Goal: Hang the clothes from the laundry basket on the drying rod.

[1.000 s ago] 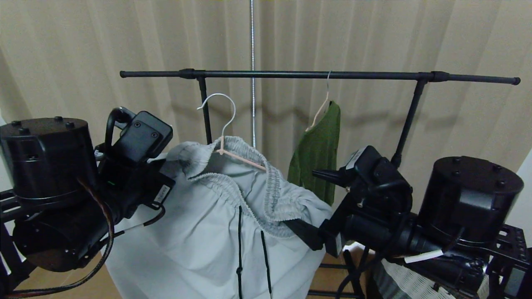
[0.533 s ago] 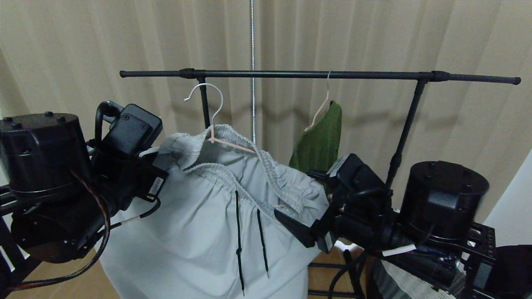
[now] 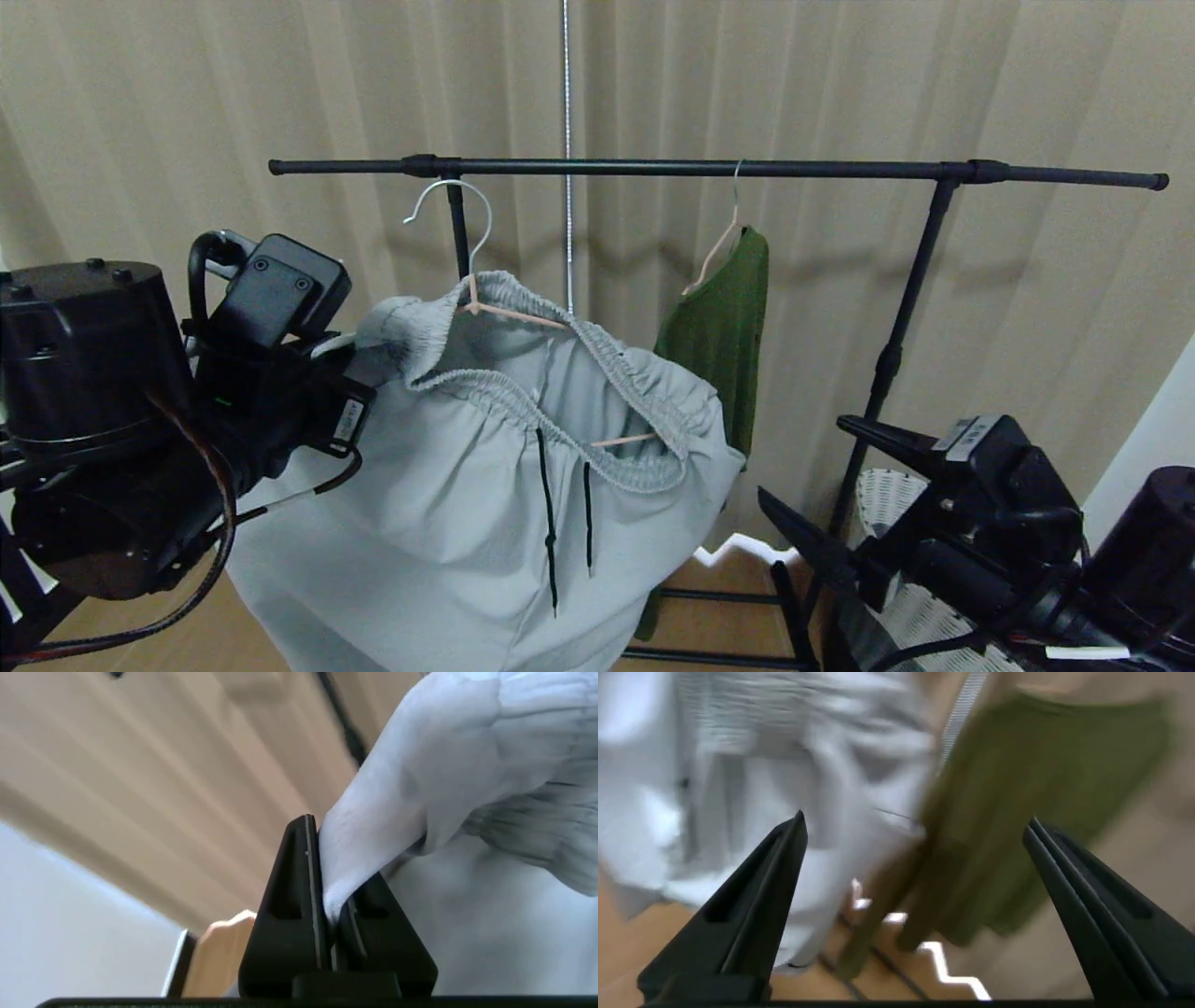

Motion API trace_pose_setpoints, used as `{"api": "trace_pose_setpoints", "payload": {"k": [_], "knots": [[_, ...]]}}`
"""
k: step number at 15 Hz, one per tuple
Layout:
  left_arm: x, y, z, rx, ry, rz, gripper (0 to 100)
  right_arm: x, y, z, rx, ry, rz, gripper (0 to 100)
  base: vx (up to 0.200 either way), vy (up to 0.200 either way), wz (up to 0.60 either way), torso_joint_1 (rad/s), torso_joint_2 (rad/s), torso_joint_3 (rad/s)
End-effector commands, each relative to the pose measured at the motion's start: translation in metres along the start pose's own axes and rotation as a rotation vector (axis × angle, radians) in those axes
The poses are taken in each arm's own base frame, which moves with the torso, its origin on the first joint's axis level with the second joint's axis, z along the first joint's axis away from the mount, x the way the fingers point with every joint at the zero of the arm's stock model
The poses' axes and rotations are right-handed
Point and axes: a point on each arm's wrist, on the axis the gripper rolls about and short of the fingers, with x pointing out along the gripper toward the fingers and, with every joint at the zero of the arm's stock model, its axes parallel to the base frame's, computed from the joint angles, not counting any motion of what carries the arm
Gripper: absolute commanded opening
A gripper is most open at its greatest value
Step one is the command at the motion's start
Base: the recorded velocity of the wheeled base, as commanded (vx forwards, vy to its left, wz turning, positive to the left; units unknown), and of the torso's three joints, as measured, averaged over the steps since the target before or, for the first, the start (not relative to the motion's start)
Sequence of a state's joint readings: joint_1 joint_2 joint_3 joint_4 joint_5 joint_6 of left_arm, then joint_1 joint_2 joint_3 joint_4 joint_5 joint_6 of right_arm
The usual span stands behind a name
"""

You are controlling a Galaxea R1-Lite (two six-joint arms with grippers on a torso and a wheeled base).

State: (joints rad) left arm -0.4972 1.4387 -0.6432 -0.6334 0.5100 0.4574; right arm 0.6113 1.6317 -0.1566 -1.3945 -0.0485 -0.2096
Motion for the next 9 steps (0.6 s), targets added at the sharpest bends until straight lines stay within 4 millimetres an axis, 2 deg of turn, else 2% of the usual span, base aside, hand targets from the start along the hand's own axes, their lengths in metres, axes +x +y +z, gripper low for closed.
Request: {"api": "trace_pose_setpoints", "payload": {"k": [1, 4, 6, 9], "knots": [[-0.003, 0.001, -0.001, 0.000, -0.008, -0.011, 0, -0.008, -0.004, -0.007, 0.017, 0.010, -0.027, 100, 0.000, 0.000, 0.00, 0.000, 0.00, 0.000], [-0.003, -0.003, -0.011, 0.006, 0.022, -0.030, 0, -0.014, -0.005, -0.003, 0.015, -0.017, -0.035, 100, 0.000, 0.000, 0.00, 0.000, 0.00, 0.000], [-0.002, -0.003, -0.010, -0.029, 0.020, -0.029, 0, -0.018, -0.002, -0.009, 0.016, 0.013, -0.014, 100, 0.000, 0.000, 0.00, 0.000, 0.00, 0.000], [-0.001, -0.004, -0.011, -0.040, 0.028, -0.022, 0, -0.020, 0.015, -0.008, 0.012, 0.008, 0.085, 100, 0.000, 0.000, 0.00, 0.000, 0.00, 0.000]]}}
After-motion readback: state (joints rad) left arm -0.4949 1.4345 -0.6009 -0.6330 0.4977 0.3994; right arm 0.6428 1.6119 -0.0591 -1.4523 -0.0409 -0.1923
